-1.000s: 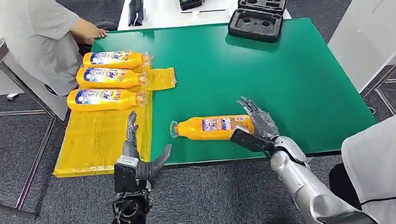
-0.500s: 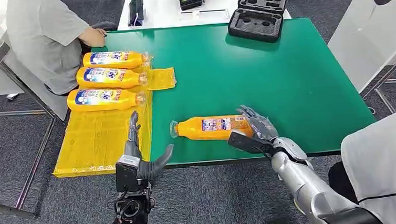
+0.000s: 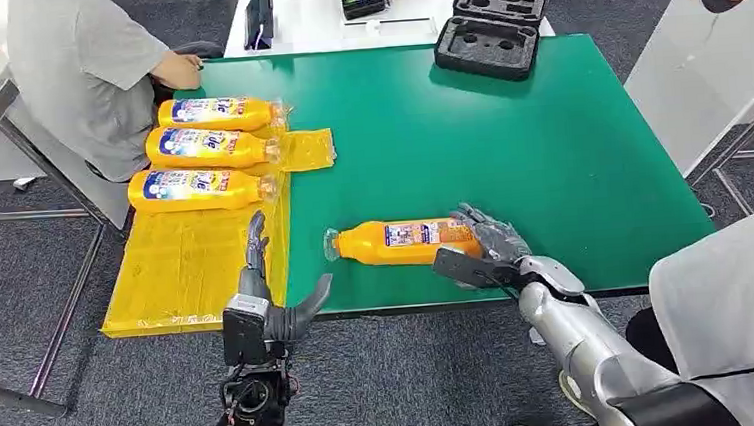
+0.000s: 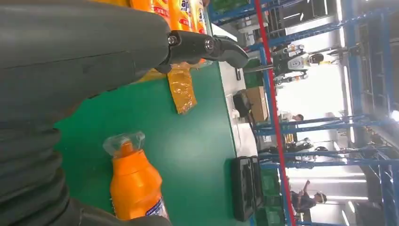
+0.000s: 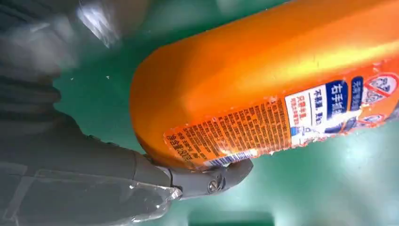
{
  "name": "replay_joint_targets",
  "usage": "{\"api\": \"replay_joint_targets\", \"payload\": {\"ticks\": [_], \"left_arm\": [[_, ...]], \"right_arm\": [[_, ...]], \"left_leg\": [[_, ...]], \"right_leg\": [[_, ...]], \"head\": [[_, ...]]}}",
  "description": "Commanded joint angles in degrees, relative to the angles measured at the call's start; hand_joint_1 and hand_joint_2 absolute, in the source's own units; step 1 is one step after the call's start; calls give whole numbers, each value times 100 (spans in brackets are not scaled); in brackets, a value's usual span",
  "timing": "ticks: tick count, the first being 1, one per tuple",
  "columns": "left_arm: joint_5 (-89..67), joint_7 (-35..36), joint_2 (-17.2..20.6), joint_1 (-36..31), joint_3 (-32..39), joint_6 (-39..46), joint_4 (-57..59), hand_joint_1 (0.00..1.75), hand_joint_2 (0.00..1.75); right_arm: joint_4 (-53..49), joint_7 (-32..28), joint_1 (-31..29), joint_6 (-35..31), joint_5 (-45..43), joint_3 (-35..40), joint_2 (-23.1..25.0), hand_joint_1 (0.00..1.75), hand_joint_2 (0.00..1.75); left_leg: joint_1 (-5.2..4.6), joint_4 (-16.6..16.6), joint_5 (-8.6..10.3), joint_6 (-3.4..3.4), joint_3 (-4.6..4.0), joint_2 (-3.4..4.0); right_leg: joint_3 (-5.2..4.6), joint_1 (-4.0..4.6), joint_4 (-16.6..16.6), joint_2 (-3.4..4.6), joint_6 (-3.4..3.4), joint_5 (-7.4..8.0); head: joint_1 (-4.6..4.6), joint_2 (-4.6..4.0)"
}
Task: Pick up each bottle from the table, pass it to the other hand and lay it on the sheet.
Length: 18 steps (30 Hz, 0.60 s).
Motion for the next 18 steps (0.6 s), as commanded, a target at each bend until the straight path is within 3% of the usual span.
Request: {"api": "replay_joint_targets", "payload": {"ticks": [1, 2, 3, 18], "left_arm": [[22, 13, 107, -255, -216, 51, 420, 0, 175], [19, 13, 110, -251, -219, 67, 420, 0, 175], [0, 13, 120, -242, -221, 88, 403, 0, 175], [-79, 13, 95, -229, -228, 190, 416, 0, 175]], "right_arm": [[551, 248, -308, 528, -10, 219, -95, 148, 175], [570, 271, -318, 570, -28, 202, -94, 147, 175], [562, 242, -324, 585, -79, 157, -92, 175, 175], [429, -392, -163, -74, -577, -335, 57, 175, 175]], "left_leg": [[3, -2, -3, -8, 13, -2], [6, 1, -6, -11, 18, -2], [9, -1, -8, -17, 25, -1], [10, -1, -10, -13, 26, 2]], "right_leg": [[14, 3, -2, -3, -8, -4], [20, 7, -2, -4, -12, -7], [28, 9, -5, -3, -11, -7], [28, 11, -4, 0, -15, -9]], "head": [[0, 0], [0, 0], [-2, 0], [-2, 0]]}}
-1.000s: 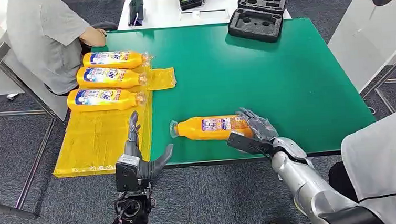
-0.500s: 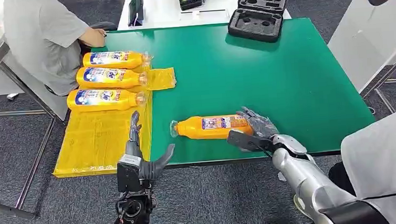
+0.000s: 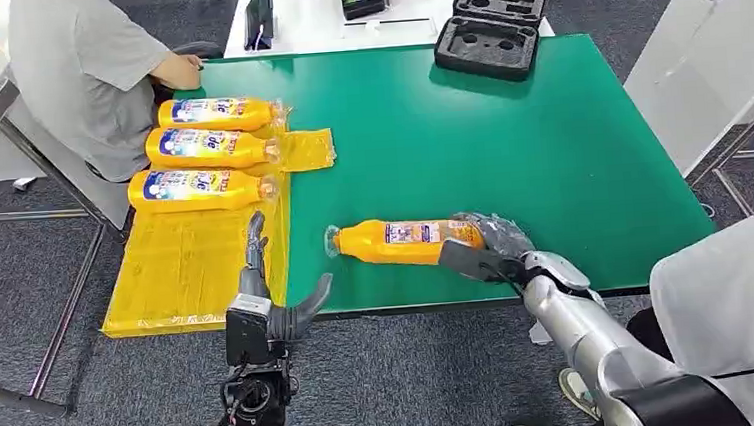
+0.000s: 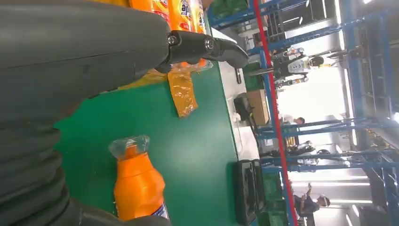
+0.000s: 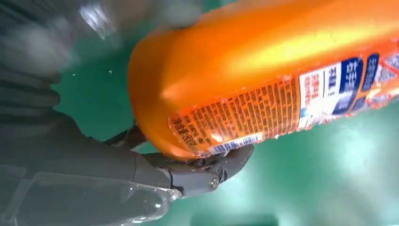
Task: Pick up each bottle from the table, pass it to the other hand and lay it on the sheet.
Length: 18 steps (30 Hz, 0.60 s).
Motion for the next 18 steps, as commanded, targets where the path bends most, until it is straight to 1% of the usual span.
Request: {"api": "replay_joint_targets", "payload": {"ticks": [1, 2, 3, 4, 5, 6, 7, 8, 9, 10, 11, 12, 14, 15, 18], "left_arm": [[-60, 13, 92, -184, -178, 51, 356, 0, 175], [-60, 13, 92, -184, -178, 51, 356, 0, 175], [-60, 13, 92, -184, -178, 51, 356, 0, 175], [-81, 13, 93, -147, -165, 89, 305, 0, 175], [-81, 13, 93, -147, -165, 89, 305, 0, 175], [-83, 13, 93, -143, -165, 90, 301, 0, 175], [-87, 13, 74, -89, -108, 216, 158, 0, 175], [-106, 13, 76, -51, -102, 314, 38, 0, 175], [-20, 13, 86, 19, -99, 452, -185, 0, 175], [71, 13, 92, 51, -83, 532, -284, 0, 175], [220, 13, 120, 110, -57, 675, -525, 0, 175], [220, 13, 120, 110, -57, 675, -525, 0, 175], [432, 13, 141, 187, 35, 807, -817, 0, 175], [432, 13, 141, 187, 35, 807, -817, 0, 175], [432, 13, 141, 187, 35, 807, -817, 0, 175]], "right_arm": [[256, -314, -36, -236, -315, -406, 152, 175, 175], [256, -314, -36, -236, -315, -406, 152, 175, 175], [256, -314, -36, -236, -315, -406, 152, 175, 175], [222, -535, -29, -263, -532, -587, 207, 175, 175], [222, -535, -29, -263, -532, -587, 207, 175, 175], [220, -536, -32, -263, -537, -588, 227, 175, 175], [97, -1046, 32, -163, -1082, -1004, 344, 175, 175], [56, -1265, 53, -126, -1255, -1116, 385, 175, 175], [-191, -1388, 141, 4, -1634, -1263, 463, 175, 175], [-374, -1388, 214, 68, -1867, -1245, 479, 175, 175], [-779, -1388, 374, 204, -2351, -1125, 489, 175, 175], [-779, -1388, 374, 204, -2351, -1125, 489, 175, 175], [-996, -1388, 481, 167, -2921, -965, 486, 175, 175], [-996, -1388, 481, 167, -2921, -965, 486, 175, 175], [-996, -1388, 481, 167, -2921, -965, 486, 175, 175]], "left_leg": [[12, 0, -14, -17, 30, 4], [13, 0, -16, -19, 34, 6], [6, -2, -9, -12, 20, 5], [16, 3, -20, -23, 40, 10], [8, 1, -9, -12, 18, 4], [8, -1, -9, -13, 20, 8], [8, 0, -10, -13, 20, 8], [13, 3, -14, -17, 25, 12], [6, 0, -7, -10, 11, 10], [8, 1, -10, -13, 16, 10], [11, 5, -16, -17, 21, 17], [6, 2, -9, -11, 6, 13], [13, 5, -17, -18, 20, 17], [5, 0, -5, -8, 2, 8], [9, 4, -13, -14, 15, 13]], "right_leg": [[31, 13, -4, 2, -18, -12], [34, 13, -3, 4, -19, -13], [19, 7, -3, 4, -12, -7], [41, 17, -3, 8, -23, -15], [19, 8, -2, 3, -12, -7], [19, 8, -3, 6, -13, -6], [20, 9, -2, 6, -13, -7], [25, 13, -2, 10, -17, -9], [9, 6, -1, 9, -10, -4], [15, 9, -1, 8, -13, -6], [19, 12, 2, 15, -17, -10], [4, 6, 2, 12, -10, -4], [19, 13, 3, 15, -18, -11], [2, 5, 1, 8, -9, -2], [14, 10, 3, 12, -14, -8]], "head": [[0, 0], [0, 0], [-2, 0], [0, 0], [-2, 0], [0, 0], [0, 0], [0, 0], [0, 0], [0, 0], [0, 0], [0, 0], [0, 0], [-2, 0], [0, 0]]}}
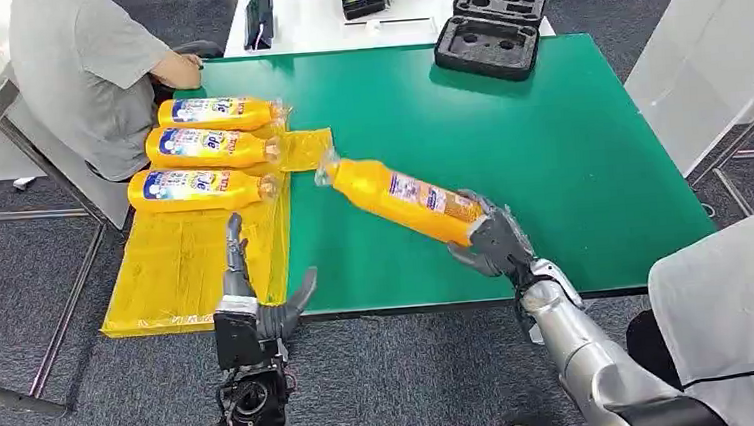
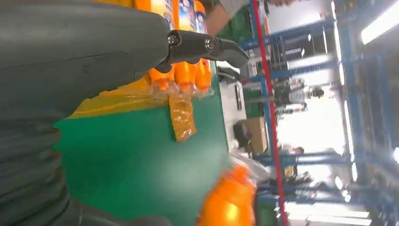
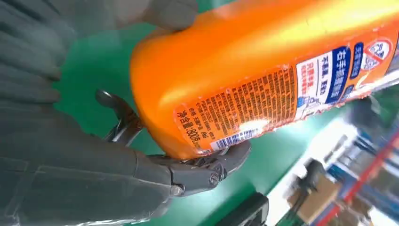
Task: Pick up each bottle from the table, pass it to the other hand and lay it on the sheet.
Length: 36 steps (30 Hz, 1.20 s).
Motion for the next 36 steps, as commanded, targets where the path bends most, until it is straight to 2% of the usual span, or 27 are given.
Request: {"api": "replay_joint_targets", "payload": {"ticks": [1, 4, 7, 8, 11, 15, 20, 24, 25, 36], "left_arm": [[204, 15, 175, 85, 41, 133, -570, 0, 175], [589, 15, 94, 160, 234, -211, -712, 0, 175], [745, 15, 38, 172, 350, -455, -623, 0, 175], [1192, 15, -76, 92, 554, -1027, -171, 0, 175], [1762, 15, -153, -122, 595, -1970, 580, 0, 175], [1762, 15, -153, -122, 595, -1970, 580, 0, 175], [2214, 15, -231, -459, 320, -3059, 1466, 0, 175], [2206, 15, -296, -660, 136, -3164, 1913, 0, 175], [2304, 15, -315, -709, 69, -3435, 2005, 0, 175], [2375, 15, -371, -730, 61, -3546, 1768, 0, 175]], "right_arm": [[-542, -13, 85, 72, -634, -41, 123, 175, 175], [-875, -13, 220, 71, -1210, 159, 63, 175, 175], [-979, -13, 266, 104, -1401, 211, 63, 175, 175], [-1168, -13, 351, 255, -1726, 199, 67, 175, 175], [-1409, -13, 511, 791, -2055, 268, 122, 175, 175], [-1409, -13, 511, 791, -2055, 268, 122, 175, 175], [-1838, -13, 895, 1276, -2037, 749, 233, 175, 175], [-1943, -13, 975, 1486, -2095, 992, 318, 175, 175], [-1926, -13, 978, 1586, -2114, 1061, 324, 175, 175], [-1842, -13, 1098, 1690, -2120, 1180, 295, 175, 175]], "left_leg": [[5, 1, -9, -12, 15, 13], [3, 0, -4, -8, 7, 8], [10, 6, -15, -16, 21, 16], [3, 0, -5, -8, 8, 6], [5, -6, -9, -13, 26, 8], [2, -3, -2, -8, 8, 5], [14, -2, -11, -18, 32, -4], [4, -2, -4, -8, 12, 2], [8, -2, -6, -12, 19, 2], [8, 1, -8, -13, 16, 4]], "right_leg": [[12, 5, 1, 11, -11, -5], [6, 3, 0, 7, -8, -2], [19, 11, 2, 14, -16, -9], [7, 3, 0, 5, -8, -3], [25, 6, -7, 7, -13, -6], [7, 3, -2, 3, -8, -2], [34, 15, -8, -5, -18, -10], [11, 4, -3, 2, -8, -3], [19, 9, -5, 1, -12, -5], [15, 8, -2, 2, -13, -6]], "head": [[-2, 0], [0, 0], [-2, 0], [0, 0], [2, 0], [2, 0], [-2, 0], [0, 0], [0, 0], [0, 0]]}}
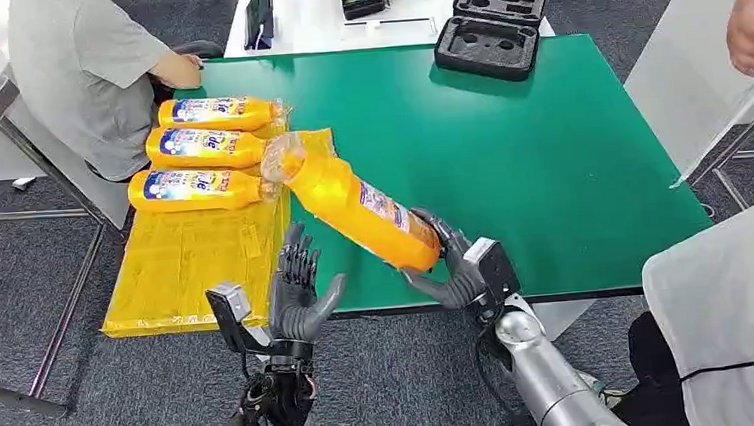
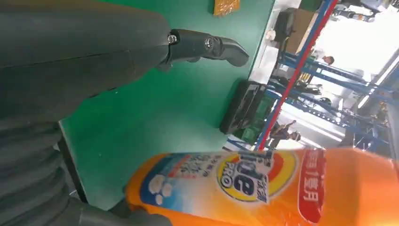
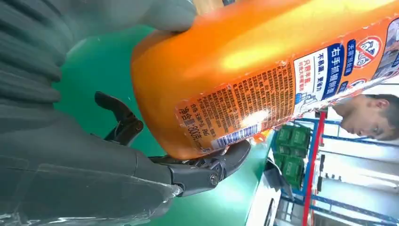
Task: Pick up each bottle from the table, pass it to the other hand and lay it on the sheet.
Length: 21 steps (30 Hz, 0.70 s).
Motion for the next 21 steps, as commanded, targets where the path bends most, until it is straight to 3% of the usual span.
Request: {"api": "replay_joint_targets", "payload": {"ticks": [1, 21], "left_arm": [[54, 15, 36, -298, -143, 9, 364, 0, 175], [588, 72, 70, -438, -142, -392, 317, 0, 175]], "right_arm": [[120, 9, -72, 128, 6, 339, -56, 175, 175], [883, 9, -221, 143, 86, 712, 60, 175, 175]], "left_leg": [[12, 5, -13, -17, 22, 4], [7, -1, -4, -10, 12, 6]], "right_leg": [[24, 13, 1, 2, -17, -10], [12, 7, -3, 4, -10, -2]], "head": [[0, 0], [0, 0]]}}
